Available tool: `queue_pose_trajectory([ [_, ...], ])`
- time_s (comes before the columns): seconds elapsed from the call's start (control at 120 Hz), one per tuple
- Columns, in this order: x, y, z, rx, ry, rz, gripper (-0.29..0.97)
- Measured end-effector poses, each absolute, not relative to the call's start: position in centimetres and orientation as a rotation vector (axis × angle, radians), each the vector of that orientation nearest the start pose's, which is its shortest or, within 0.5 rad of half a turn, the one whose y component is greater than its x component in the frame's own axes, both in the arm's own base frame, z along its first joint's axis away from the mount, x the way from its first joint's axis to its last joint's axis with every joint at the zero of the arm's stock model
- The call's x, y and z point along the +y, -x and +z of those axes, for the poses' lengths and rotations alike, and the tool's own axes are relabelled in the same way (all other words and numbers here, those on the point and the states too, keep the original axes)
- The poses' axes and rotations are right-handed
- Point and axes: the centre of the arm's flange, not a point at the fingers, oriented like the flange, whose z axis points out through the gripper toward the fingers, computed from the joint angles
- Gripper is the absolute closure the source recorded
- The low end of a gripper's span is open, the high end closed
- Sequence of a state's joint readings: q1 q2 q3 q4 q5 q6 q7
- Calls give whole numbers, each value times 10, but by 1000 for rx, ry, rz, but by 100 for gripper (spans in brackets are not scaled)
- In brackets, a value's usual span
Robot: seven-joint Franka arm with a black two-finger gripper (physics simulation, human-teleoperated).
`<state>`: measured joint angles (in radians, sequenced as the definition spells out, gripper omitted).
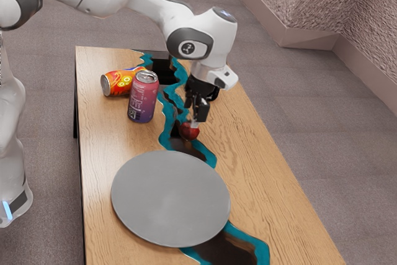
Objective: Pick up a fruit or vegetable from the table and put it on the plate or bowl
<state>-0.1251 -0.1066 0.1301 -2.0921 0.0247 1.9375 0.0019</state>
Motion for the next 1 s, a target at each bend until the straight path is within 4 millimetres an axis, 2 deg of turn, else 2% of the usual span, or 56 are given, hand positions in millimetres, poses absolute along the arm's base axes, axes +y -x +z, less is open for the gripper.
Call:
queue_pose_trajectory([
  [0.142, 19, -525, 448, -43, 3146, 75, 0],
  [0.4, 2, -530, 440, -21, 3184, 55, 0],
  [0.725, 20, -529, 430, -102, 3228, 71, 0],
  [1.0, 12, -524, 416, -98, 3251, 114, 0],
])
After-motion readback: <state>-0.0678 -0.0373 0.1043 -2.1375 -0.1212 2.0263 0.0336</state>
